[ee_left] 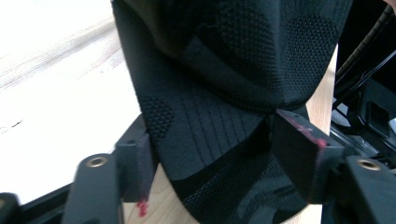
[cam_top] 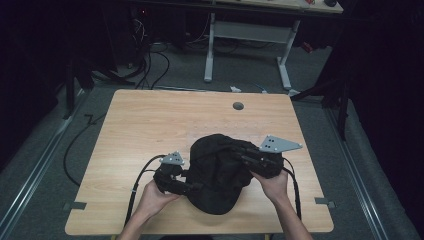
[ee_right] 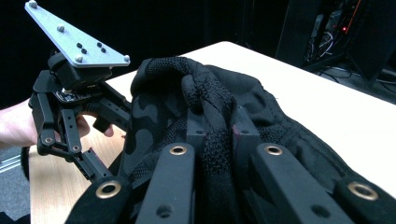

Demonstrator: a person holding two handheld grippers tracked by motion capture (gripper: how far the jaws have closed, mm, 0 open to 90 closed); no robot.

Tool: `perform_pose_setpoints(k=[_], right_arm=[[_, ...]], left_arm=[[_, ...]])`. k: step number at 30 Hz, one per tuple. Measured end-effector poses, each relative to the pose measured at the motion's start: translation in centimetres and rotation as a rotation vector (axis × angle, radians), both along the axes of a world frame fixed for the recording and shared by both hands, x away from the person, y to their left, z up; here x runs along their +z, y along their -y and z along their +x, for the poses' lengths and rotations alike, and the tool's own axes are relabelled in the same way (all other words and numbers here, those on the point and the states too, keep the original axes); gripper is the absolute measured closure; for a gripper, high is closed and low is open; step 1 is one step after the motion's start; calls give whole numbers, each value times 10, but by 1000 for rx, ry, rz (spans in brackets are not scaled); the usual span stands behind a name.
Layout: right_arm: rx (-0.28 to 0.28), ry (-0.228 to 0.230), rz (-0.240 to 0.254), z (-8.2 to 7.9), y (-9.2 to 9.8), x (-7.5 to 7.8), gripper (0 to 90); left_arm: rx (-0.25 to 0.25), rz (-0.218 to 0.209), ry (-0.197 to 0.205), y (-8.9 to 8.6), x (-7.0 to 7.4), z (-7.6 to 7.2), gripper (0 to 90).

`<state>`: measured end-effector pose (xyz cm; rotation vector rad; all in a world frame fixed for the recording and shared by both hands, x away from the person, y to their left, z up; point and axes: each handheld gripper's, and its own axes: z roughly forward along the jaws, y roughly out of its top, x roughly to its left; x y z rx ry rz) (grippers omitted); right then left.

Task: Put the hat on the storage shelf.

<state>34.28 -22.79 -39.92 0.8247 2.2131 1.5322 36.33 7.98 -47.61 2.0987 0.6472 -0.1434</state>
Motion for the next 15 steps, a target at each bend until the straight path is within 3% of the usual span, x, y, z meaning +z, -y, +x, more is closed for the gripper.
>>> perform_pose_setpoints(k=[10,15], right_arm=[[-9,58,-18,0,-3,6,810],[-16,64,-24,-1,-4,6,804]], left_arm=[[-9,-34,-3,-6,4,-1,547],[-17,-44,-9,-7,5,-1,624]])
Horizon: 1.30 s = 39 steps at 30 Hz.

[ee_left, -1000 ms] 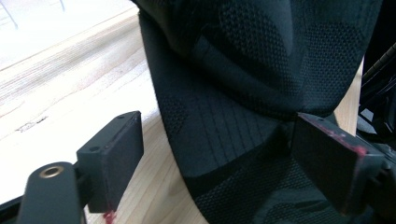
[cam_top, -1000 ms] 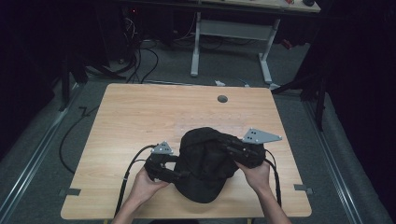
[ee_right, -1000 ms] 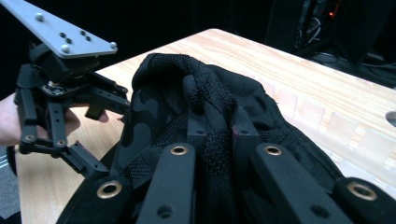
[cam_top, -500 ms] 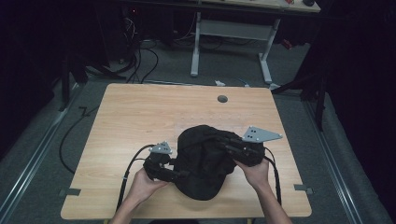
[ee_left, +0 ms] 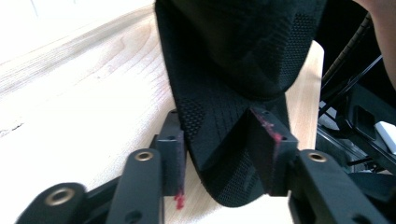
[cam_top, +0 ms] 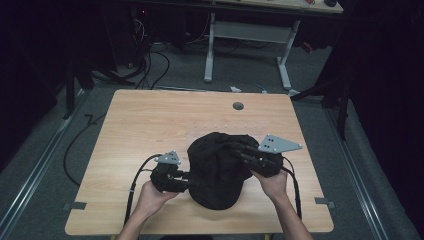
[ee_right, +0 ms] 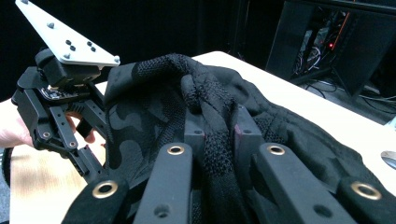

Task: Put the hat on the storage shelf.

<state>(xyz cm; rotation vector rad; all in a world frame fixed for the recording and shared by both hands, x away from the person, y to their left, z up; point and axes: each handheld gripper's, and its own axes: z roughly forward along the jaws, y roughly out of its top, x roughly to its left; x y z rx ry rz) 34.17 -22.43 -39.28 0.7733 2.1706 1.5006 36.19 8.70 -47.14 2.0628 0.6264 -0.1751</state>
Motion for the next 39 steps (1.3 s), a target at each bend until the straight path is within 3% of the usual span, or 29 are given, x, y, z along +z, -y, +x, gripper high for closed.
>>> perform_pose_setpoints(k=[12,19,24,27,28,35,39], right_arm=[[-6,9,9,1,2,0,769],[-5,12,32,1,6,1,732],[1,5,51,1,8,2,704],[-3,-5,60,2,10,2,652],[-25,-9,55,3,11,1,576],[-61,-19,62,2,17,-3,397],[-62,-28,81,1,22,-6,362]], left_arm=[[-53,-47,-29,-4,4,-3,757],[-103,-131,-58,-10,9,-6,852],[-112,-168,-61,-13,12,-8,863],[-105,-172,-43,-15,13,-9,865],[-87,-175,-30,-18,15,-10,866],[-65,-162,-14,-22,18,-13,866],[-55,-156,-11,-23,18,-12,867]])
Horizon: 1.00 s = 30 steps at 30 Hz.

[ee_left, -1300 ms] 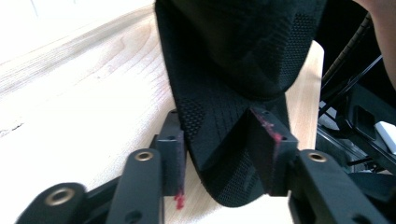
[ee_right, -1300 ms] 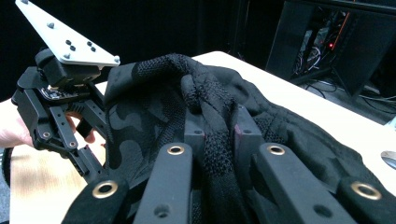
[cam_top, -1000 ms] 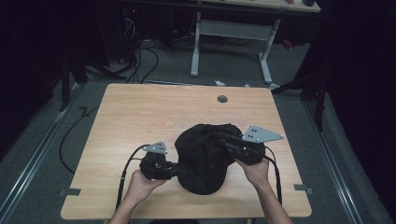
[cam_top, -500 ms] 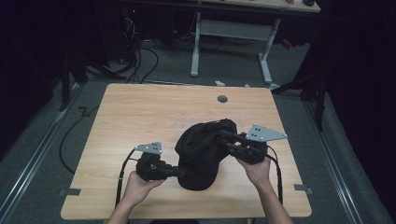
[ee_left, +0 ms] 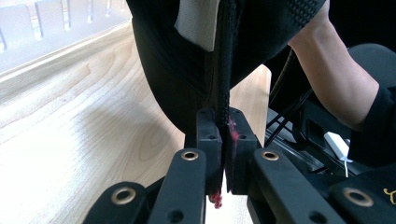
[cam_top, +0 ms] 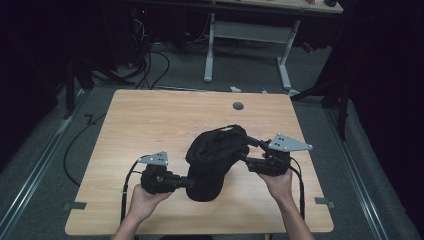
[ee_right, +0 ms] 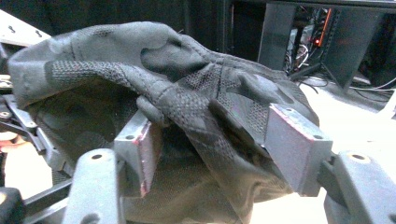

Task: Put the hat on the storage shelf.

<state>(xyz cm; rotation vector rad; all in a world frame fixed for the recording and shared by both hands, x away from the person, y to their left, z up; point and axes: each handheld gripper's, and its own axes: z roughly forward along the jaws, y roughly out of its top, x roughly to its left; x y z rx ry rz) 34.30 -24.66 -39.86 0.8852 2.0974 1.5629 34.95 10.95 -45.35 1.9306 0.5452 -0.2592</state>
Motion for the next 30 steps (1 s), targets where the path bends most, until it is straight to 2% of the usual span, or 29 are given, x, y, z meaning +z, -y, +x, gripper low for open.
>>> perform_pose_setpoints(k=[3,7,9,10,12,14,15,17,18,20,21,22,24,25,26,28,30], right_arm=[[1,-14,23,0,6,-2,341],[-35,-28,41,-2,19,-10,337],[-41,-35,44,-2,22,-12,336],[-61,-47,40,-3,26,-18,337],[-76,-59,29,-4,28,-22,339],[-104,-79,0,-4,30,-31,343],[-142,-99,-33,-3,32,-42,348],[-159,-112,-42,-3,33,-47,350],[-197,-141,-65,-2,35,-58,353],[-211,-153,-73,-1,36,-62,354],[-245,-177,-95,0,38,-70,355],[-245,-177,-95,0,38,-70,355],[-280,-199,-124,2,41,-79,356],[-315,-220,-149,3,44,-87,356],[-315,-220,-149,3,44,-87,356],[-370,-256,-177,5,49,-99,357],[-389,-269,-188,6,50,-103,357]], left_arm=[[16,2,9,-1,1,-1,866],[45,-28,6,-8,4,-1,866],[63,-27,11,-11,5,-1,866],[81,-24,21,-13,6,-2,866],[88,-27,25,-15,7,-3,866],[103,-34,31,-18,7,-4,866],[111,-36,35,-19,8,-4,866],[128,-41,39,-21,9,-4,865],[145,-43,47,-23,10,-4,865],[152,-45,52,-24,11,-4,866],[158,-48,55,-25,12,-4,865],[166,-53,59,-26,13,-4,865],[180,-61,66,-29,14,-4,865],[188,-63,70,-30,15,-4,865],[194,-64,73,-31,15,-4,865],[208,-65,79,-33,16,-3,865],[220,-64,84,-34,17,-3,865]])
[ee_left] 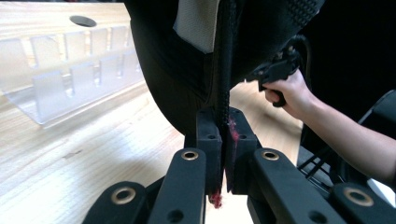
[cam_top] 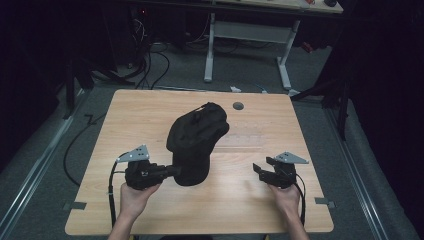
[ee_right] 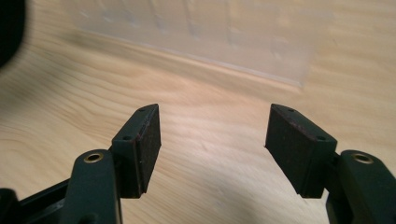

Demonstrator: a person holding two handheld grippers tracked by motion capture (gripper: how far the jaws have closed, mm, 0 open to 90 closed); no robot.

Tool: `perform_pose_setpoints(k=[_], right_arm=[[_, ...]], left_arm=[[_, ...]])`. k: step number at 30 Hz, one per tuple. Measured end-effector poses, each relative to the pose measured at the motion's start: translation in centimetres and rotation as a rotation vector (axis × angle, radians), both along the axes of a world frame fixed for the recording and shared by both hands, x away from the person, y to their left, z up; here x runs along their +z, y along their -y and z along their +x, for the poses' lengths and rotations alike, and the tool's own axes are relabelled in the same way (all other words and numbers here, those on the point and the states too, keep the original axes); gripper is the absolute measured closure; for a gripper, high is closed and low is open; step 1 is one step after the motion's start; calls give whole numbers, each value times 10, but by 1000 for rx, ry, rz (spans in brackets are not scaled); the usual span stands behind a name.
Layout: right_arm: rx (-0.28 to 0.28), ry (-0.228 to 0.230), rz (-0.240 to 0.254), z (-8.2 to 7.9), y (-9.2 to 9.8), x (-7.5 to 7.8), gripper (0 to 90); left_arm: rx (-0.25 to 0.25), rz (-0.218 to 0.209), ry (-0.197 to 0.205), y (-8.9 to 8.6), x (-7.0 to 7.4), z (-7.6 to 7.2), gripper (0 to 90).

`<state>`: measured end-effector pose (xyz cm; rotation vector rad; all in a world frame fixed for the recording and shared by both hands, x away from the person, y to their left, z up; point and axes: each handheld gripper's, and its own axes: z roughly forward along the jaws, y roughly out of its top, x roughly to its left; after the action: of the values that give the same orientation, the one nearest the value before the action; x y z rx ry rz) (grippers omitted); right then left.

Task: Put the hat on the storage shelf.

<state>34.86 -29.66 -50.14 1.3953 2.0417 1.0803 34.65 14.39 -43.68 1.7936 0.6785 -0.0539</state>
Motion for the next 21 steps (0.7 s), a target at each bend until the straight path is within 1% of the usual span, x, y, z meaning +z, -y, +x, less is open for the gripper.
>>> perform_pose_setpoints(k=[1,2,3,4,6,10,12,14,17,21], right_arm=[[-19,-11,-12,0,1,-3,357],[-49,-32,-32,2,2,-9,357],[-56,-35,-47,2,3,-12,357],[-56,-35,-47,2,3,-12,357],[-80,-48,-65,3,3,-17,357],[-108,-69,-102,5,1,-24,354],[-118,-79,-123,6,1,-28,337],[-133,-83,-121,6,1,-29,323],[-137,-84,-122,6,1,-29,319],[-140,-83,-123,6,1,-30,319]], left_arm=[[6,0,2,-1,0,0,865],[19,3,8,-2,1,0,865],[19,3,8,-2,1,0,865],[25,3,12,-2,1,0,865],[37,-2,15,-4,1,0,865],[63,-8,20,-7,1,3,865],[76,-7,25,-8,2,4,865],[89,-8,35,-10,4,4,865],[112,-19,52,-14,6,5,865],[158,-27,71,-21,11,7,865]])
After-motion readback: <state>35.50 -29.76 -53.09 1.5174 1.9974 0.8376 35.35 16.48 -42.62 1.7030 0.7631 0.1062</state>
